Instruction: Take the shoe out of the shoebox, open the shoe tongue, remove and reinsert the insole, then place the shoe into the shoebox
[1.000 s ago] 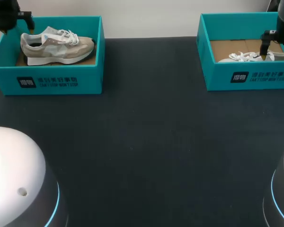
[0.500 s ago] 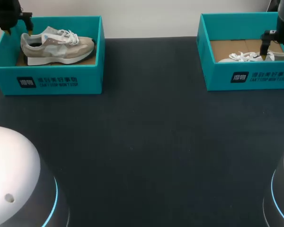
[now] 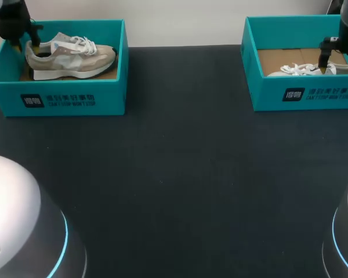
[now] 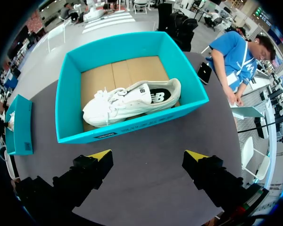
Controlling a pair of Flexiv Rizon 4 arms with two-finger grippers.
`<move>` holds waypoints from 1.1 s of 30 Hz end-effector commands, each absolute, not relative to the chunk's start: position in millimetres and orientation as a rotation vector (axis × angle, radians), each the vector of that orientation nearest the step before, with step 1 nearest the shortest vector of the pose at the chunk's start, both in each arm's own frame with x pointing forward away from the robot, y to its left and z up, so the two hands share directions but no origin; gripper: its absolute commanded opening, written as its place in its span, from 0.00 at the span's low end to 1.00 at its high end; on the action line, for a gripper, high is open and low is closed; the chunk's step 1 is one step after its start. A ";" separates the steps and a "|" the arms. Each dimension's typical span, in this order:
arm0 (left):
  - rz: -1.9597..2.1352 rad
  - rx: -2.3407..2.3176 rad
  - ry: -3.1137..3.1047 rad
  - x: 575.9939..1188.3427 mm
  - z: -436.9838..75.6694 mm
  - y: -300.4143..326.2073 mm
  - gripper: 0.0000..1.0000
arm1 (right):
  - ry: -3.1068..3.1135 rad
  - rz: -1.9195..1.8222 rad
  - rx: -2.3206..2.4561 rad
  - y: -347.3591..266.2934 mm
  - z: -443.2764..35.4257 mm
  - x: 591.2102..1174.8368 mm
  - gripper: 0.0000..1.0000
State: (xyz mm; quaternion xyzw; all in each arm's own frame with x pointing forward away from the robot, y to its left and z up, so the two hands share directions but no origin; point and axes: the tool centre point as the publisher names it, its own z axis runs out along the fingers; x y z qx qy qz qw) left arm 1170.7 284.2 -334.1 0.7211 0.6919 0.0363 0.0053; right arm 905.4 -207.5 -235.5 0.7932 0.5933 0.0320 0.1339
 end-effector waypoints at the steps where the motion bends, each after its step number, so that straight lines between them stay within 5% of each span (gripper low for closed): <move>1: 0.068 2.284 2.183 1180.6 -344.3 284.9 0.56 | 1.719 0.096 2.299 -207.6 -235.9 904.9 1.00; 10: 0.054 2.305 2.205 1177.4 -352.3 290.1 0.57 | 1.719 0.096 2.299 -207.6 -235.9 904.9 1.00; 18: 0.034 2.314 2.281 1177.9 -369.4 294.1 0.47 | 1.719 0.096 2.299 -207.6 -235.9 904.9 1.00; 26: 0.031 2.313 2.322 1175.7 -376.2 296.5 0.24 | 1.719 0.096 2.299 -207.6 -235.9 904.9 1.00; 27: 0.035 2.317 2.315 1173.4 -374.4 297.0 0.18 | 1.719 0.096 2.299 -207.6 -235.9 904.9 1.00; 28: 0.037 2.318 2.311 1171.9 -372.4 296.8 0.01 | 1.719 0.096 2.299 -207.6 -235.9 904.9 1.00; 33: 0.033 2.315 2.274 1166.4 -357.1 294.9 0.00 | 1.719 0.096 2.299 -207.6 -235.9 904.9 1.00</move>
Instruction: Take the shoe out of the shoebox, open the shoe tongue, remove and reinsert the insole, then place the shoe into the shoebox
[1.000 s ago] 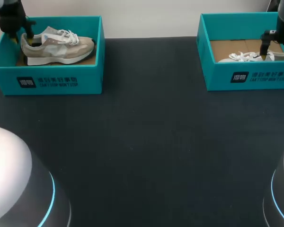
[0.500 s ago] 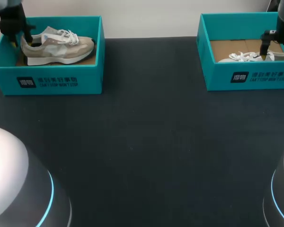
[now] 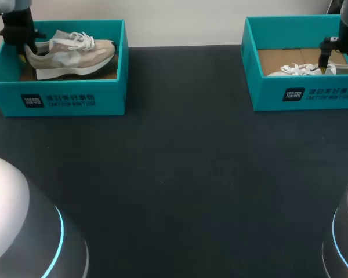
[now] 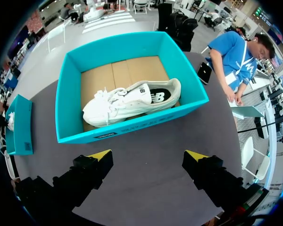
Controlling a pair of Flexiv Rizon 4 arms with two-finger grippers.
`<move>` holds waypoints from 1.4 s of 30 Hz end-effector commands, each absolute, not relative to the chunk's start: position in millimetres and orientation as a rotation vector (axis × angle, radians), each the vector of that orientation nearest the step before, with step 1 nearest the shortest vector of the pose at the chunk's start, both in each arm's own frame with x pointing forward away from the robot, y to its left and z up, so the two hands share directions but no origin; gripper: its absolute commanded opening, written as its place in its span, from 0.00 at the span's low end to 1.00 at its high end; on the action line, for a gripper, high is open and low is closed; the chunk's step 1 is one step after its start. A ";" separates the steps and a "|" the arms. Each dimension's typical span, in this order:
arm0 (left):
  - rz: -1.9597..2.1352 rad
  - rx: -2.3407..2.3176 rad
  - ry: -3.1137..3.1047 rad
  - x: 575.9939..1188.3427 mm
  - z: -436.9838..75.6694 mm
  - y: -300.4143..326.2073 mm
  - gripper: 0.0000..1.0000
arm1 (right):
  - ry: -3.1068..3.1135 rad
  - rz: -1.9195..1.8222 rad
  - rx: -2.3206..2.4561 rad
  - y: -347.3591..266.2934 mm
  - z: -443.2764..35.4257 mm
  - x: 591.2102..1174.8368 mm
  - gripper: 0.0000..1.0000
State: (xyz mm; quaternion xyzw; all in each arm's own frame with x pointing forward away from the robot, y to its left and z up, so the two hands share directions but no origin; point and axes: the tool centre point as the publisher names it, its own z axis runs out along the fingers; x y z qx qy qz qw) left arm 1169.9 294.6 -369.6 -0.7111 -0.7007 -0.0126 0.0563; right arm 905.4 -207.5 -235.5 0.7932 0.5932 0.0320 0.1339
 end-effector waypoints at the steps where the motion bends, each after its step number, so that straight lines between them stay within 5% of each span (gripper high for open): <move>1: -0.018 -2.181 -2.137 1165.0 -351.1 293.8 0.00 | 1.719 0.096 2.299 -207.6 -235.9 904.9 1.00; 22: -0.147 -2.395 -1.990 1087.8 -192.4 271.8 0.00 | 1.719 0.096 2.299 -207.6 -235.9 904.9 1.00; 42: -0.213 -2.331 -2.059 1069.7 -179.5 261.7 0.00 | 1.719 0.096 2.299 -207.6 -235.9 904.9 1.00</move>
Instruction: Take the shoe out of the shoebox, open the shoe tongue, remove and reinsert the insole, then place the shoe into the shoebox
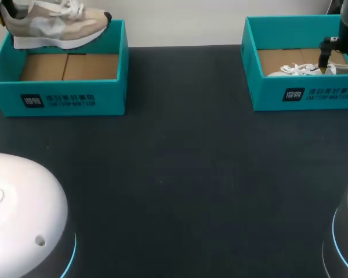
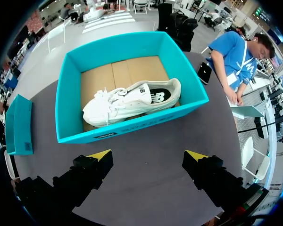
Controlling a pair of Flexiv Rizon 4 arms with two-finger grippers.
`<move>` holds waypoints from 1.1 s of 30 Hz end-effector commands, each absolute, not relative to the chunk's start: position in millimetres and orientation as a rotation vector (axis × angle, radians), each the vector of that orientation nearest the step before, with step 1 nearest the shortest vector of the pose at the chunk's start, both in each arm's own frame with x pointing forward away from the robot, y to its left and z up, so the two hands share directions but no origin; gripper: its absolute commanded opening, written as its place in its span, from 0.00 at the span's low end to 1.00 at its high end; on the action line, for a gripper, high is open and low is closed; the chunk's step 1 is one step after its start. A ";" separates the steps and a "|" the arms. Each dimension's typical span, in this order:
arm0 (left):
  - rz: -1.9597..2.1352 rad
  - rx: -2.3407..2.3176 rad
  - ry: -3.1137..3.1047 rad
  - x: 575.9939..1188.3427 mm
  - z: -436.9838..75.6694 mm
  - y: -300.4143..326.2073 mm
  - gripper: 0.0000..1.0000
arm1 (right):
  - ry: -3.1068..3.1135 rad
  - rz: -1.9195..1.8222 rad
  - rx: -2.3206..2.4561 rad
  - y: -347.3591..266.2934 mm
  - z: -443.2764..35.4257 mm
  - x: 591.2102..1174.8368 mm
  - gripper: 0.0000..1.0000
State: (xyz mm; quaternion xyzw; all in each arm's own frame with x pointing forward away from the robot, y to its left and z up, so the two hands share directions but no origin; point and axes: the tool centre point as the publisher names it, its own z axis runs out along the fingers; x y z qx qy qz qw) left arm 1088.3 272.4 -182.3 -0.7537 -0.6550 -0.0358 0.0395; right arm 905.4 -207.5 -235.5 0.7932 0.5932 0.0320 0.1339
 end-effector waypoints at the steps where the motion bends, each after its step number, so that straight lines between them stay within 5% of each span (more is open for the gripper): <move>1: -0.201 -2.324 -2.051 1063.6 -177.8 257.1 0.00 | 1.719 0.096 2.299 -207.6 -235.9 904.9 1.00; 33: 0.002 -2.201 -1.965 889.6 -166.9 159.2 0.00 | 1.719 0.096 2.299 -207.6 -235.9 904.9 1.00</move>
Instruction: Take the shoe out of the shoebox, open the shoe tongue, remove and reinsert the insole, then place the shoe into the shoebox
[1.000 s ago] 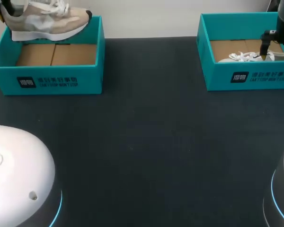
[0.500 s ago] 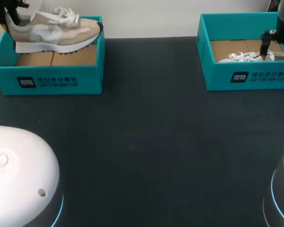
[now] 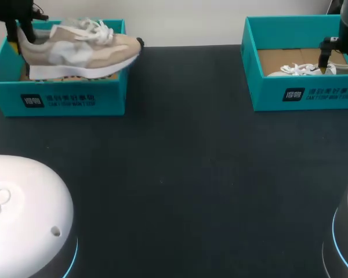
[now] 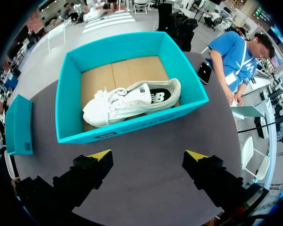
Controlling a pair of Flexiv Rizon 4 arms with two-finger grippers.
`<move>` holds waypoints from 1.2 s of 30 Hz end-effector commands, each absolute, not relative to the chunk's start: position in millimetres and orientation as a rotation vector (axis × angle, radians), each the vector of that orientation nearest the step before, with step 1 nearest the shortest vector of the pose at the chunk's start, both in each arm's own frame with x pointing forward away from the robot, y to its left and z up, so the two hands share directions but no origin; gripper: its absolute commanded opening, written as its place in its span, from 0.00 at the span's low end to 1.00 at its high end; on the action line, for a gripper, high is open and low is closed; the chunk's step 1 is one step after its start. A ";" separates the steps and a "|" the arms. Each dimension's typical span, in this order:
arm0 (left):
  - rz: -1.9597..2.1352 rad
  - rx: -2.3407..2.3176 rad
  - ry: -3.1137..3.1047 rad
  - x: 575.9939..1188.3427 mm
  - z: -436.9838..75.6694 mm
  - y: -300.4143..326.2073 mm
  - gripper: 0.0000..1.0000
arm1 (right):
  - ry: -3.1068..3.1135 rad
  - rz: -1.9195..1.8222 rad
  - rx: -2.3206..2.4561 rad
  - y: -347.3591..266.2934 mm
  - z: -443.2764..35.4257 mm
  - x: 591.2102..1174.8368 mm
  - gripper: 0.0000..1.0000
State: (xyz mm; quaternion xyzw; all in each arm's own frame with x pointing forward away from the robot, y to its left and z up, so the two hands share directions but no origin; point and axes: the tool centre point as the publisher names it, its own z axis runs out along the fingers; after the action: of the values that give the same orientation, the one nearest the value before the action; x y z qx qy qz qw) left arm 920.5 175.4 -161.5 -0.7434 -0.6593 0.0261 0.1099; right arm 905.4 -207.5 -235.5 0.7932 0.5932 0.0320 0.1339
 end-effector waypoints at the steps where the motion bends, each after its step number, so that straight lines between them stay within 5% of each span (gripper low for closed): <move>1: 0.001 -2.190 -1.978 883.1 -168.5 155.4 0.00 | 1.719 0.096 2.299 -207.6 -235.9 904.9 1.00; 36: 0.077 -2.141 -1.996 708.0 -224.6 -60.0 0.00 | 1.719 0.096 2.299 -207.6 -235.9 904.9 1.00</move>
State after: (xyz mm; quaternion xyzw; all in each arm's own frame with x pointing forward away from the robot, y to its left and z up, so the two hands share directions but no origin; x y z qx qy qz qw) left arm 712.6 -43.5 -212.3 -0.7277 -0.6772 0.0323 0.1042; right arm 905.4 -207.6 -235.5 0.7932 0.5932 0.0321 0.1339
